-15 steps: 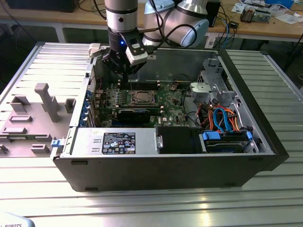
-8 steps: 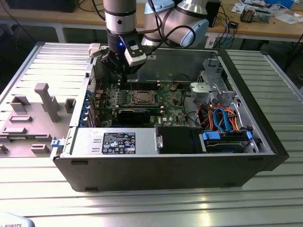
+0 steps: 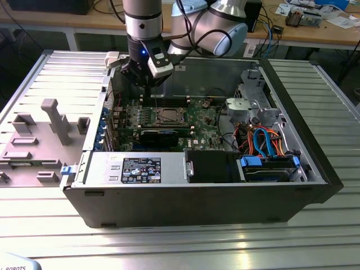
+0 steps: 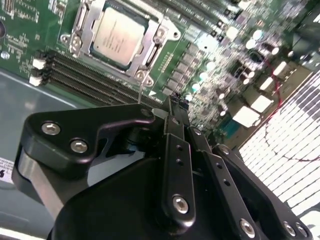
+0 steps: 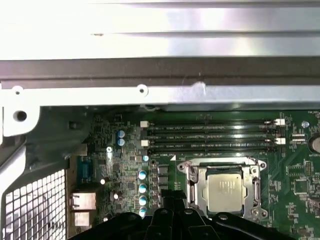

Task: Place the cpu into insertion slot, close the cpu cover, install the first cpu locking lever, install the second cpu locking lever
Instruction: 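Install the first cpu locking lever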

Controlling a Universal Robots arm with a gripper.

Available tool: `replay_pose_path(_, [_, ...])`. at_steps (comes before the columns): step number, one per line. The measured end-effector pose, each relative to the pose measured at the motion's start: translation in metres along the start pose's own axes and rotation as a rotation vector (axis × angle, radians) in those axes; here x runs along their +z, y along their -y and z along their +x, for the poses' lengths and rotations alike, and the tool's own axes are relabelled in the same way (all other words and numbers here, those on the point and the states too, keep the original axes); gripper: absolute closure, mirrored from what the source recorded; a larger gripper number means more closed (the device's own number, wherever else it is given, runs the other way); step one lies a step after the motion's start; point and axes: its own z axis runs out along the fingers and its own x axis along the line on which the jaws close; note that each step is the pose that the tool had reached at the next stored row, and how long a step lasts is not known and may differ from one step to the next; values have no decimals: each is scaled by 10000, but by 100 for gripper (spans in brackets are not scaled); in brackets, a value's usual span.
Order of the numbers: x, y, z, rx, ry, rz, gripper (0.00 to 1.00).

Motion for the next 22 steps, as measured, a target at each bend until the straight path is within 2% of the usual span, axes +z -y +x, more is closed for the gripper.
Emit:
replay_pose_path(4, [14,-71,3,1,0,-1,89])
replay_pose_path(9, [48,-115,4,-8,-1,-20,89])
replay_pose_path(13, [53,-155,4,-58,-2,-21,89])
replay_pose_path(22, [58,-159,-66,-127,-5,-22,89])
